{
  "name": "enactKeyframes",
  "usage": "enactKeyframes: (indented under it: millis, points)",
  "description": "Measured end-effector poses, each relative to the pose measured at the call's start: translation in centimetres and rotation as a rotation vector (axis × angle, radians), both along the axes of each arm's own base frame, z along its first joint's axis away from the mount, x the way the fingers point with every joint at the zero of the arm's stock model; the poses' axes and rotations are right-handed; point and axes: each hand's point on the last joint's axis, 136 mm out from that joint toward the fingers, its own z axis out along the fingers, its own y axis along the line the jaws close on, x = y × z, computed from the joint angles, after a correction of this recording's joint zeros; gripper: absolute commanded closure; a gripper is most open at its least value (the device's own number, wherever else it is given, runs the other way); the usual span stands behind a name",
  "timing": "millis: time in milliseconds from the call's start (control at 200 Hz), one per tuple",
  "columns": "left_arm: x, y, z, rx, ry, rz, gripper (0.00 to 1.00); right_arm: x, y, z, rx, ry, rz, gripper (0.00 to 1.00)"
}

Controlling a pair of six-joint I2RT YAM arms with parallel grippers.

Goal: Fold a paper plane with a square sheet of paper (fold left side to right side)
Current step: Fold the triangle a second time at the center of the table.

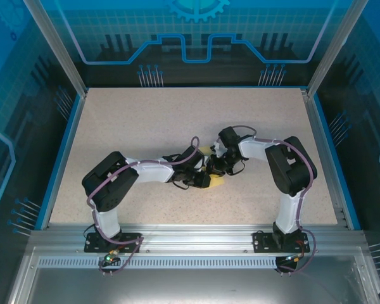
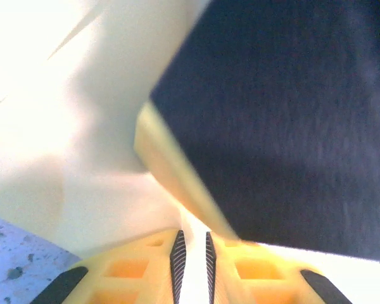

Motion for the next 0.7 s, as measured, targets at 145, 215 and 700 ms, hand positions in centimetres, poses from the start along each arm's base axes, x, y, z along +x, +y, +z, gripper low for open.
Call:
enactKeyframes:
  millis: [145, 215, 700]
  points:
    - [0.0, 0.0, 0.0, -0.008, -0.01, 0.001, 0.78, 2.3, -1.5, 0.0, -0.028, -0.041, -0.034, 0.93]
    - [0.0, 0.0, 0.1, -0.012, -0.015, 0.001, 0.78, 3.4, -2.5, 0.1, -0.038, -0.057, -0.059, 0.93]
    - [-1.9, 1.2, 0.3, -0.01, -0.02, -0.008, 0.73, 5.2, -3.4, 0.0, -0.046, -0.045, -0.061, 0.93]
